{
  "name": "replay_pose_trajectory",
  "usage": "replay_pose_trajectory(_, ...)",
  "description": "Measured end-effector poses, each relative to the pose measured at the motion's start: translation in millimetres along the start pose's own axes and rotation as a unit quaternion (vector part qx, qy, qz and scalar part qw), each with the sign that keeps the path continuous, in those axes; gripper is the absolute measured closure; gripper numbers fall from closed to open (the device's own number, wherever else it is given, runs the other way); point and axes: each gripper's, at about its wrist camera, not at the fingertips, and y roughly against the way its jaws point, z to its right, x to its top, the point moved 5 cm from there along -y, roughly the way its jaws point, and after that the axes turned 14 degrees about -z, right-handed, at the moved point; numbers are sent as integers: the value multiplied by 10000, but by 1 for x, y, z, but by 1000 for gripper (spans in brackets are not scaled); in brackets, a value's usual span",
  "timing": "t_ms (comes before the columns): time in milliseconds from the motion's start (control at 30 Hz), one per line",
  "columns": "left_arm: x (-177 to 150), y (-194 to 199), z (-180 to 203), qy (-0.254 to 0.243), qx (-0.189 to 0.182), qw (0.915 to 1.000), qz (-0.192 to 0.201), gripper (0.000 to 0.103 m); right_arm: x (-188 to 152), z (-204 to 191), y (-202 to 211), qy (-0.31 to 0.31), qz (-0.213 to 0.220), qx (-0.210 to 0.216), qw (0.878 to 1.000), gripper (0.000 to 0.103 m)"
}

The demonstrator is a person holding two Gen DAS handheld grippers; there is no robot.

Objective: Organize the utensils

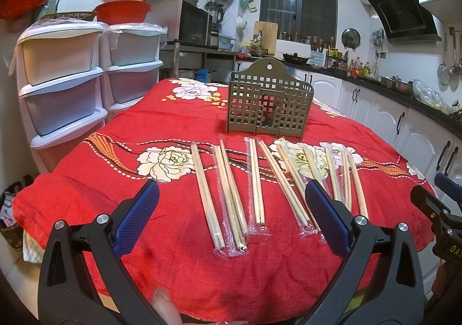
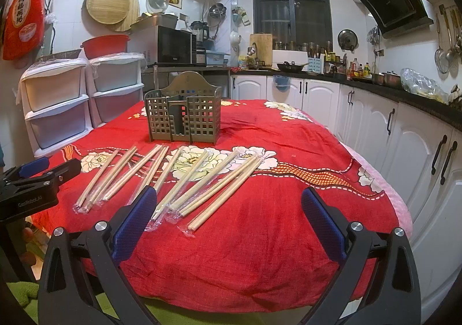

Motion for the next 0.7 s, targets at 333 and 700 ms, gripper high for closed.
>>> replay_pose_trajectory(333,0,-5,-17,222,173,9996,-85,10,11,-4,-17,147,-205,94,9996,6)
replay_pose_trajectory(700,12,-41,-57,421,722,9934,-787,10,36,-15,-76,171,-1241,678,9898,6)
